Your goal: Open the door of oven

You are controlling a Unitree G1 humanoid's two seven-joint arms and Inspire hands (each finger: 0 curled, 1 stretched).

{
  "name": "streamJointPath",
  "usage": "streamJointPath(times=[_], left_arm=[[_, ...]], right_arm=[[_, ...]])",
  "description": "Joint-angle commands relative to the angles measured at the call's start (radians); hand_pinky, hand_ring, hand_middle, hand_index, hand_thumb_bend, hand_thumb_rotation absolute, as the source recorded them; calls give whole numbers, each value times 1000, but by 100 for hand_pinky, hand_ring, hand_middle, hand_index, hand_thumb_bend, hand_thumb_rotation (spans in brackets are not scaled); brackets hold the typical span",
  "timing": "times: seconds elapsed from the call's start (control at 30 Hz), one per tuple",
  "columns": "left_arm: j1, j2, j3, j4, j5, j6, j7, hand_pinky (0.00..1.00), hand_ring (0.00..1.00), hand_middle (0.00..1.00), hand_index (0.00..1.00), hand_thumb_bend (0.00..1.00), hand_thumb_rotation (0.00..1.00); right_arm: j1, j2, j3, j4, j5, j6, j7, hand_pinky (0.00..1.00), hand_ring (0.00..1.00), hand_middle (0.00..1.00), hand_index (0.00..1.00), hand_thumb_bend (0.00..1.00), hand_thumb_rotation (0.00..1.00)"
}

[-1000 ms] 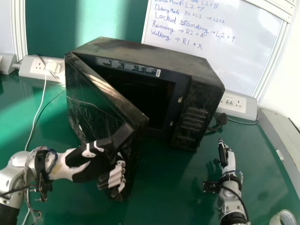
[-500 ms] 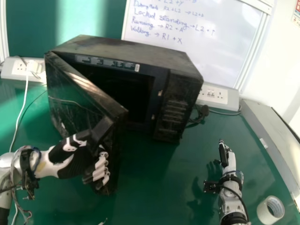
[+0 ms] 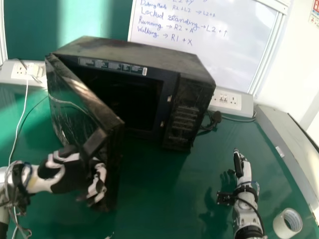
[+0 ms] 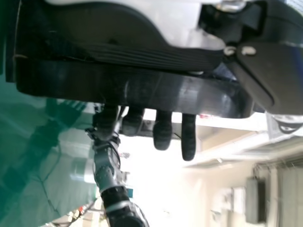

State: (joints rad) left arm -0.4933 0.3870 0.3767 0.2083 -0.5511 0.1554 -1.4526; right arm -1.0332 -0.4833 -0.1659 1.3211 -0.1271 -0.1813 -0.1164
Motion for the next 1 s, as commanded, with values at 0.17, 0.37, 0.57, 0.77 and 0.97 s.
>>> streamJointPath(times=[0.17, 0.37, 0.57, 0.77, 0.97], left_arm=[[-177, 103, 234, 119, -202, -213, -12, 8, 17, 47, 48, 51, 0], [-92, 210, 275, -32, -170, -36, 135, 3, 10, 39, 51, 50, 0], [-141, 136, 332, -18, -177, -260, 110, 2, 7, 39, 49, 50, 0], [-111, 225, 341, -47, -235, -28, 148, 0, 5, 38, 48, 50, 0], [-83, 254, 400, -77, -201, 65, 299, 0, 2, 43, 47, 51, 0]], right_arm=[[27, -14, 0, 19, -5, -2, 3, 74, 86, 93, 94, 64, 98], [25, -16, -2, 21, -3, 11, 5, 76, 87, 93, 96, 67, 99], [25, -18, 6, 22, -12, 9, 4, 77, 89, 95, 95, 63, 100], [25, -16, 4, 21, -8, 3, 3, 77, 89, 95, 95, 65, 100], [24, -14, -4, 21, 2, 4, 9, 78, 89, 95, 95, 64, 100]])
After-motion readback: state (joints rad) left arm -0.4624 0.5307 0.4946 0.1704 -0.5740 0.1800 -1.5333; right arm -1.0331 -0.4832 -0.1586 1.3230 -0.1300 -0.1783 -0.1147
